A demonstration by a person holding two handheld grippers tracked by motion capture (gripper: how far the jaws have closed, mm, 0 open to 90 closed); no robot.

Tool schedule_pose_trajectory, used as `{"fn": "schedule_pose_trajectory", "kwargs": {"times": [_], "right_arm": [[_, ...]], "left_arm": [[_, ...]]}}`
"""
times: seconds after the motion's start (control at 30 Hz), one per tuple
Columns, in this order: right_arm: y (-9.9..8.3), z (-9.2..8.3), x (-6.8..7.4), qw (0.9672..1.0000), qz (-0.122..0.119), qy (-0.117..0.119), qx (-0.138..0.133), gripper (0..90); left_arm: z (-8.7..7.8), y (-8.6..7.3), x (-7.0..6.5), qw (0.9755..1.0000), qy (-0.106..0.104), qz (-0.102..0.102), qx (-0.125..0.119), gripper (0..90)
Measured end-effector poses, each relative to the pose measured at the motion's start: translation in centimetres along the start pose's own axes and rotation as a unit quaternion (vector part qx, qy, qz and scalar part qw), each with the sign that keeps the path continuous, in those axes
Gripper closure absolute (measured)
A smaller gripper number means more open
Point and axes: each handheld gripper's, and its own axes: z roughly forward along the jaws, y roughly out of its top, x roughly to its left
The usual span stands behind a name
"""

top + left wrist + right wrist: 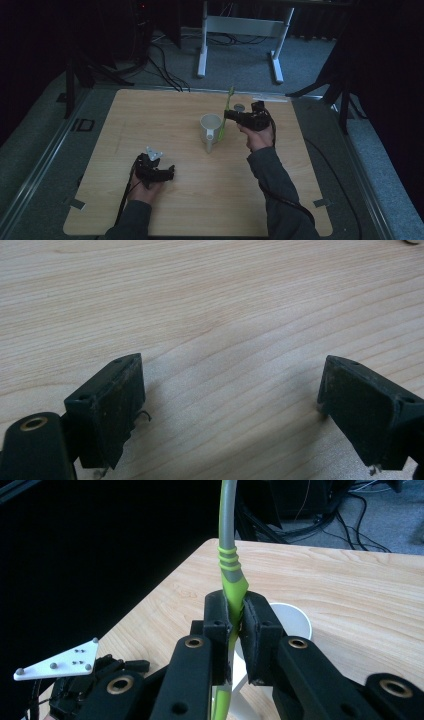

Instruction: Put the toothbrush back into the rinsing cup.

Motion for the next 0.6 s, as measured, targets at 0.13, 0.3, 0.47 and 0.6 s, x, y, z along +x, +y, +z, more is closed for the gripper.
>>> {"fn": "schedule_pose_trajectory", "kwargs": {"times": [0.13,0.3,0.47,0.6], "right_arm": [[0.0,0.2,0.1,1.0000,0.000,-0.001,-0.002,82.0],[0.1,0.5,0.3,1.0000,-0.003,0.000,-0.004,82.0],[0.0,0.8,0.4,1.0000,-0.003,0.000,-0.006,81.9],[0.0,1.1,0.6,1.0000,-0.009,-0.002,-0.002,82.0]], "left_arm": [[0.0,0.0,0.0,1.0000,0.000,0.000,0.000,12.0],[0.0,0.0,0.0,1.0000,0.000,0.000,0.000,12.0],[0.0,0.0,0.0,1.0000,0.000,0.000,0.000,12.0],[0.0,0.0,0.0,1.0000,0.000,0.000,0.000,12.0]]}}
